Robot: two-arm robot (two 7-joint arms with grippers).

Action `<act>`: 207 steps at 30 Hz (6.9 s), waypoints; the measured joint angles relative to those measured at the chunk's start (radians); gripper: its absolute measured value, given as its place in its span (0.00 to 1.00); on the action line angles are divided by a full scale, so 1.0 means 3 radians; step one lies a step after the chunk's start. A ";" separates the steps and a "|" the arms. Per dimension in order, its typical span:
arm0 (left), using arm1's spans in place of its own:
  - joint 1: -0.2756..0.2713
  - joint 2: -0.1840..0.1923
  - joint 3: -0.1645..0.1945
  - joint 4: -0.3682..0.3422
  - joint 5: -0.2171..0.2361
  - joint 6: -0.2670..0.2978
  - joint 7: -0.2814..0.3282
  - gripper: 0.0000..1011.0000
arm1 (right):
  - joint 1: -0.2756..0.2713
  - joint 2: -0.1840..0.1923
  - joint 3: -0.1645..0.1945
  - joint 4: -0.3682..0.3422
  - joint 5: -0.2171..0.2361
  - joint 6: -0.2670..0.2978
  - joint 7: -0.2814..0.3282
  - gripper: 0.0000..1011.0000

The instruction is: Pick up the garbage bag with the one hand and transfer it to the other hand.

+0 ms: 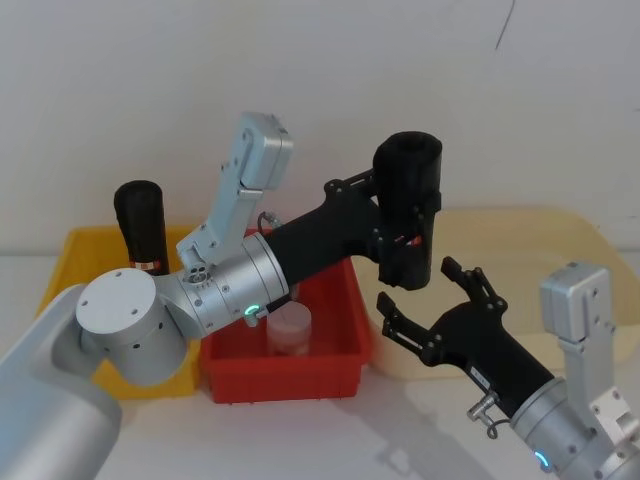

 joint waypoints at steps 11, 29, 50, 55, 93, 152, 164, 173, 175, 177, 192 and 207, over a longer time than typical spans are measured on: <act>0.0000 -0.0002 0.0001 0.0003 -0.0003 0.0000 0.0000 0.50 | 0.0131 -0.0085 -0.0011 0.0103 -0.0049 0.0005 0.0010 0.99; 0.0000 -0.0002 0.0001 0.0003 -0.0003 0.0000 0.0000 0.50 | 0.0308 -0.0237 -0.0046 0.0262 -0.0160 0.0053 -0.0020 0.99; 0.0000 -0.0001 0.0001 0.0003 -0.0003 0.0000 0.0000 0.50 | 0.0427 -0.0374 -0.0061 0.0332 -0.0275 0.0162 -0.0073 0.65; 0.0000 -0.0001 0.0001 0.0002 -0.0003 0.0000 0.0000 0.50 | 0.0435 -0.0397 -0.0043 0.0333 -0.0279 0.0185 -0.0075 0.50; 0.0000 -0.0002 0.0001 0.0003 -0.0003 0.0001 0.0000 0.99 | 0.0581 -0.0607 0.0240 0.0469 -0.0208 0.0472 -0.0204 0.47; 0.0318 0.0262 -0.0064 -0.0547 0.0244 0.0122 0.0562 0.99 | 0.0760 -0.0621 0.0513 0.0784 -0.0409 0.0733 -0.0283 0.99; 0.0763 0.0493 -0.0206 -0.1083 0.0445 0.0221 0.1026 0.99 | 0.0731 -0.0648 0.0386 0.0519 -0.0265 0.0707 -0.0048 0.99; 0.1026 0.0601 -0.0309 -0.1363 0.0555 0.0267 0.1262 0.99 | 0.0760 -0.0645 0.0263 0.0401 -0.0198 0.0678 0.0105 0.99; 0.1078 0.0629 -0.0330 -0.1435 0.0588 0.0285 0.1310 0.99 | 0.0761 -0.0624 0.0223 0.0380 -0.0186 0.0672 0.0156 0.99; 0.1114 0.0649 -0.0344 -0.1479 0.0612 0.0299 0.1343 0.99 | 0.0760 -0.0600 0.0185 0.0364 -0.0175 0.0665 0.0219 0.99; 0.1497 0.0793 -0.0502 -0.1900 0.0842 0.0404 0.1686 0.99 | 0.0691 -0.0354 -0.0134 0.0306 -0.0169 0.0644 0.0638 0.99; 0.1900 0.0816 -0.0680 -0.2229 0.1027 0.0428 0.2055 0.99 | 0.0627 -0.0192 -0.0398 0.0297 -0.0211 0.0608 0.0879 0.99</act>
